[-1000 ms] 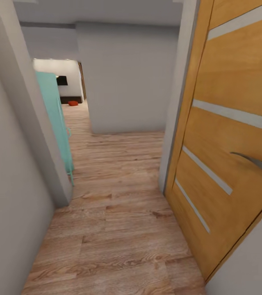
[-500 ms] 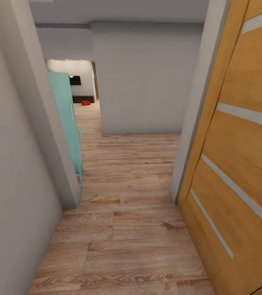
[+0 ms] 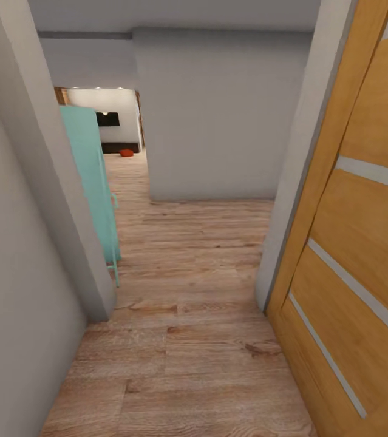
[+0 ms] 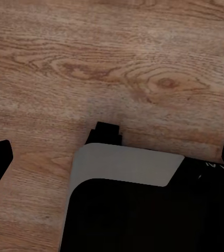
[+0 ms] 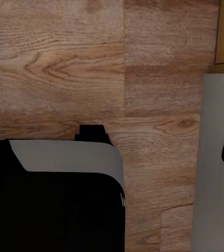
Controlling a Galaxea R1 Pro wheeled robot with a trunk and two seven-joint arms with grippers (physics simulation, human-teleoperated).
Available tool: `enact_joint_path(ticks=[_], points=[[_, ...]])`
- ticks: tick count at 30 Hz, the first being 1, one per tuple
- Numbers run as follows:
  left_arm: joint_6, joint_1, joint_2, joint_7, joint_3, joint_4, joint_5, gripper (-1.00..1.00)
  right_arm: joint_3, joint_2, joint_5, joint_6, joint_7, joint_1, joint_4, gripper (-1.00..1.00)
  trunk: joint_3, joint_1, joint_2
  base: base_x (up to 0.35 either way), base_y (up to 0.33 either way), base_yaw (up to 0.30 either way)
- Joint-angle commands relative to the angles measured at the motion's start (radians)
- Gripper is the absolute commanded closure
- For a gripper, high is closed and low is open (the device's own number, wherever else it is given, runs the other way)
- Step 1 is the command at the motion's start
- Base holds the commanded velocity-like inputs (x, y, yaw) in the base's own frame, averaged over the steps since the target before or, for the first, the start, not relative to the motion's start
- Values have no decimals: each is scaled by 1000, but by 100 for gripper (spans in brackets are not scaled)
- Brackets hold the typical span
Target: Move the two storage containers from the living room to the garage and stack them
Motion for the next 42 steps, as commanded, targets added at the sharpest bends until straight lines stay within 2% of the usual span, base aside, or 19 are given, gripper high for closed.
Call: enact_joint_path(ticks=[1,13,18,25,42], points=[[3,-1,0,3,1,0,6,-100,8,1,-10,-6,0,-1,3,-100,-1,1,0,320,0,0],[3,-1,0,3,2,0,6,-100,8,-1,-10,-14,0,-1,2,-100,-1,1,0,321,0,0],[5,-1,-3,3,2,0,8,-100,10,9,-9,-11,1,-1,2,-100,-1,1,0,320,0,5],[3,-1,0,3,2,-1,5,-100,10,11,-8,-17,1,-1,2,-100,-2,1,0,321,0,138],[0,-1,3,2,1,-2,-2,-100,8,4,-12,-21,1,-1,2,-100,-2,1,0,320,0,5]])
